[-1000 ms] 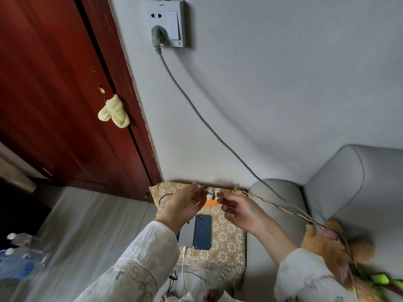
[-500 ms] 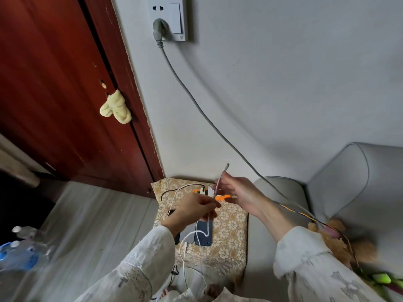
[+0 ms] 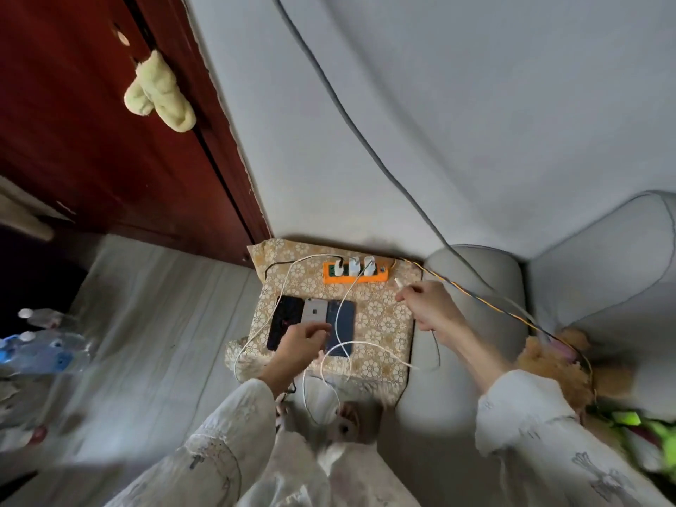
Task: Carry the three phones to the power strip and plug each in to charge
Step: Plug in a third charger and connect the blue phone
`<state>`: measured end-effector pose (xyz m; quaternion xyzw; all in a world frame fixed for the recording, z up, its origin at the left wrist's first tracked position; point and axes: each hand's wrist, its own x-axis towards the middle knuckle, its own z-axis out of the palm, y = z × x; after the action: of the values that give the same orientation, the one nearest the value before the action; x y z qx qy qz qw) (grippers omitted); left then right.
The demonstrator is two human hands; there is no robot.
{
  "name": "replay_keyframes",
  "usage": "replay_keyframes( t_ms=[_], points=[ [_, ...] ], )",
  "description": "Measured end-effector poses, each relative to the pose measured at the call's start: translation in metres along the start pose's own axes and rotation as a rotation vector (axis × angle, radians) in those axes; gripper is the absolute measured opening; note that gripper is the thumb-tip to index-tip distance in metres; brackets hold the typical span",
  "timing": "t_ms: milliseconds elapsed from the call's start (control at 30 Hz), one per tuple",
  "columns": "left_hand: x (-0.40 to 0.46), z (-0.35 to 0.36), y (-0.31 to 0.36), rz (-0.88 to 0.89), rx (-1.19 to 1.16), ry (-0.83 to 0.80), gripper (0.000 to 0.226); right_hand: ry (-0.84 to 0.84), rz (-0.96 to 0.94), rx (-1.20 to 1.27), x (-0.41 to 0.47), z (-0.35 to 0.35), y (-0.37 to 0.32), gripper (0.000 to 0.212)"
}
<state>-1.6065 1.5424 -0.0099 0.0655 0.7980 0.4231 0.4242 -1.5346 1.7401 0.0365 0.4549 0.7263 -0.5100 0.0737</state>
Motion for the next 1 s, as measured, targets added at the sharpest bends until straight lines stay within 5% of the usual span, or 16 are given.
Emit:
replay_keyframes(
  t_ms=[200, 467, 633, 867, 1000],
  points=[
    [0.057, 0.014, -0.057, -0.186, 0.190, -0.006, 0.039, -0.198, 0.070, 0.092, 0.048, 0.038, 0.047, 0.017],
    [0.140, 0.060, -0.129, -0.178, 0.432, -0.099, 0.050, -0.429, 0.133, 0.334, 0.138, 0.129, 0.097, 0.018],
    [0.152, 0.071, -0.176, 0.028, 0.689, -0.165, 0.064, -0.328, 0.179, 0.279, 0.182, 0.183, 0.136, 0.024],
    [0.169, 0.078, -0.189, 0.081, 0.799, -0.063, 0.060, -0.006, 0.082, -0.243, 0.193, 0.166, 0.186, 0.019],
    [0.173, 0.099, -0.185, 0.025, 0.745, -0.036, 0.067, -0.039, 0.075, -0.243, 0.191, 0.170, 0.184, 0.018]
  ],
)
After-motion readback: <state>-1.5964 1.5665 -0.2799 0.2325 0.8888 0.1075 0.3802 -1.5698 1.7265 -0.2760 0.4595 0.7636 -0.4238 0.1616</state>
